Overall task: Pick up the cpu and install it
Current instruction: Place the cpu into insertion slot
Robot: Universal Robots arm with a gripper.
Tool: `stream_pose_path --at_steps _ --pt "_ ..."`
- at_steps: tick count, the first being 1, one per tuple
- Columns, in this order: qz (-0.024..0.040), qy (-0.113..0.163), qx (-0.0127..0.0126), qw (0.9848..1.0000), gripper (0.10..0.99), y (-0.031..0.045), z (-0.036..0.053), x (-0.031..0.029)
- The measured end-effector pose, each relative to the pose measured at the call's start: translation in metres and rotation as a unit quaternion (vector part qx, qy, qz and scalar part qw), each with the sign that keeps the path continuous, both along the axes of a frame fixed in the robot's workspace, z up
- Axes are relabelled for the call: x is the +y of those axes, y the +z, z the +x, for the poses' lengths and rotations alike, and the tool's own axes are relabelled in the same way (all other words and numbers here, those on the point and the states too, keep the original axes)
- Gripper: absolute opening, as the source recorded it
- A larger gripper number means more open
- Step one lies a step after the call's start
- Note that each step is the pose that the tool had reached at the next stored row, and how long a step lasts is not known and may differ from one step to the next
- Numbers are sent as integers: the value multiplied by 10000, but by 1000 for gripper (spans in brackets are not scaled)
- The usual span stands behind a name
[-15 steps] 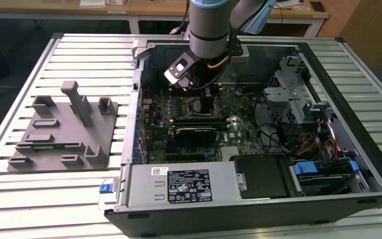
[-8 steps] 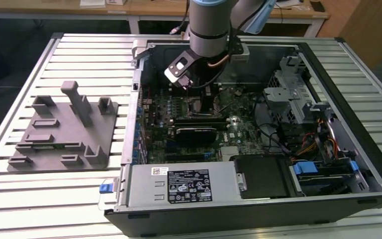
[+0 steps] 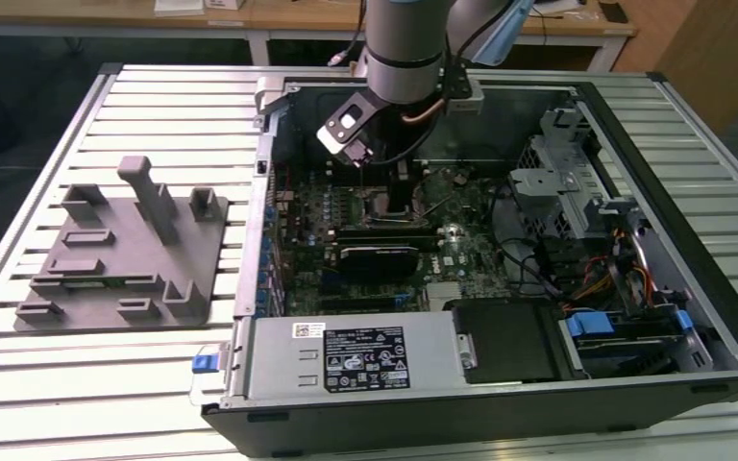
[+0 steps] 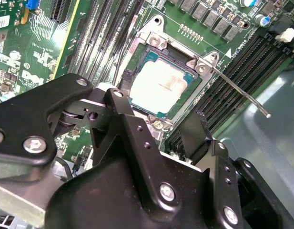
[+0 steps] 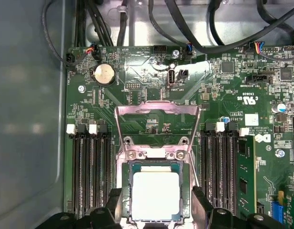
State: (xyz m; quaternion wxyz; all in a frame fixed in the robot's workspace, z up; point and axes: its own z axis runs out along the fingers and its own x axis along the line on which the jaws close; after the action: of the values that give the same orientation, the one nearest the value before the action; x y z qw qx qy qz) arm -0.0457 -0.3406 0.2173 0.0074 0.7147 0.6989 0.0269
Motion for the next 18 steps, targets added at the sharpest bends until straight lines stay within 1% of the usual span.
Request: stream_pose_path --at_steps 6,11,17,18 --pt "0 0 0 10000 675 29 0 0" --pt "1 0 0 10000 675 76 0 0" --pt "0 0 0 10000 675 80 0 0" --pt "0 1 -3 10000 675 80 3 0"
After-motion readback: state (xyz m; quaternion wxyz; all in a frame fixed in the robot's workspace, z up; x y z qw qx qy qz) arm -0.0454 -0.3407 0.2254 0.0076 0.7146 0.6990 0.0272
